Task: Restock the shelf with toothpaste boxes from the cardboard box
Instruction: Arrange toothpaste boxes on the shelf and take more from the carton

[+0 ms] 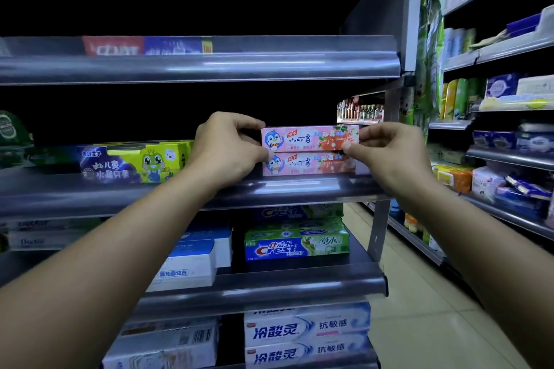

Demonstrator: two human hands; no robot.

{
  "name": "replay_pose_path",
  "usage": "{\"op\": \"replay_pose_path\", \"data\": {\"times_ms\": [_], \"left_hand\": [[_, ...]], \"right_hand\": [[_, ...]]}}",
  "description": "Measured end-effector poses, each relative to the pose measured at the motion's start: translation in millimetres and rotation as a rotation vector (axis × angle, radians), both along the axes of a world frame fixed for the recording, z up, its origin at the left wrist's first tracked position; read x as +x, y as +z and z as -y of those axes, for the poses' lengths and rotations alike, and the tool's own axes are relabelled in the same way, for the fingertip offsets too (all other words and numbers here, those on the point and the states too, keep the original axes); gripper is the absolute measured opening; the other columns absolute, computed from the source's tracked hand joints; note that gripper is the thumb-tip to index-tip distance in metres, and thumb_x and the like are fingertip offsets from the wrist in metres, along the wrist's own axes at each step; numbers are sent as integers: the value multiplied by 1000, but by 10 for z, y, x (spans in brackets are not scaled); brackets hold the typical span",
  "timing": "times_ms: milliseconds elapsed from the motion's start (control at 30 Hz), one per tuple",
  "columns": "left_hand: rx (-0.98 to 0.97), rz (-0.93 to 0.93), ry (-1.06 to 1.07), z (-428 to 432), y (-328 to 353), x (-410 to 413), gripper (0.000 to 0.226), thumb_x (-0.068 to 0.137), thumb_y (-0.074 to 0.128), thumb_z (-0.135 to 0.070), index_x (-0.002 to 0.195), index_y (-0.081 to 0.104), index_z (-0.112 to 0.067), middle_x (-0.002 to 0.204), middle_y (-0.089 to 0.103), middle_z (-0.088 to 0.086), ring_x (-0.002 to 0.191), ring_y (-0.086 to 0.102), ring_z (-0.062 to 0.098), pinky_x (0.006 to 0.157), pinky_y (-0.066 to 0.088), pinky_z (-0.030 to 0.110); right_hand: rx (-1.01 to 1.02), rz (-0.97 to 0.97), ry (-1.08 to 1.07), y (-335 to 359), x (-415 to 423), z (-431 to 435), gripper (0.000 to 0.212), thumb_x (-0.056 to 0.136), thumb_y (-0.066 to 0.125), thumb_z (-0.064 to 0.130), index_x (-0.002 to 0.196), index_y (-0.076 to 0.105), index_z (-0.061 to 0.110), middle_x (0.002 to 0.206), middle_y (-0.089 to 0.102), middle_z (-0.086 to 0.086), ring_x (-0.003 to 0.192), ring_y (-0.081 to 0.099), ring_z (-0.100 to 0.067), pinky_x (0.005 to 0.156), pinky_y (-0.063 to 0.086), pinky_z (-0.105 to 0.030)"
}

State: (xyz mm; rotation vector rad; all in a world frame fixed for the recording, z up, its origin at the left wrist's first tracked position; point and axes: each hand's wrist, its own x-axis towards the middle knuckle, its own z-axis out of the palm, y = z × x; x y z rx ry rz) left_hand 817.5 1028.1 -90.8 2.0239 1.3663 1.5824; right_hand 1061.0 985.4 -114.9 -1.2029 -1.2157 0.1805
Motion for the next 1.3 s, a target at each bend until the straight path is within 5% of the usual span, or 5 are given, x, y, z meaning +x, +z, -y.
{"op": "replay_pose_path", "data": {"times_ms": [333,567,733,933,1300], "left_hand": [[-19,-95,209,-161,30,109,22,64,92,-30,73,72,-24,86,75,-3,85,72,20,80,61,34],[251,45,0,117,-133,-86,30,76,85,-19,101,70,-25,84,72,-9,79,72,13,81,61,32],[457,76,-151,738,-855,-579,19,85,75,-6,99,64,-13,81,69,4,70,67,20,63,54,27],[-99,-61,-145,1402,-2329,-1293,19,81,81,-11,88,70,-25,73,68,-14,61,60,0,60,47,18],[-1010,-420,265,2263,-4454,-2202,30,76,78,-53,89,62,-32,89,69,-11,82,66,17,72,51,33]], "right_hand": [[-119,60,-149,101,-74,-257,27,70,93,18,75,67,21,84,74,-1,80,71,-20,70,59,-36],[51,174,-297,-15,-169,36,35,77,85,25,110,74,20,93,72,6,86,67,-11,84,58,-34],[206,166,-7,-621,-623,686,7,82,71,43,87,67,39,89,70,16,82,67,0,81,53,-21],[-138,-15,477,-1953,-1433,1322,7,78,72,41,77,67,36,70,71,17,66,66,-3,71,54,-17],[-735,-137,651,-3884,-2186,1877,25,89,76,5,75,73,25,69,70,-11,65,65,-32,62,54,-44]]}}
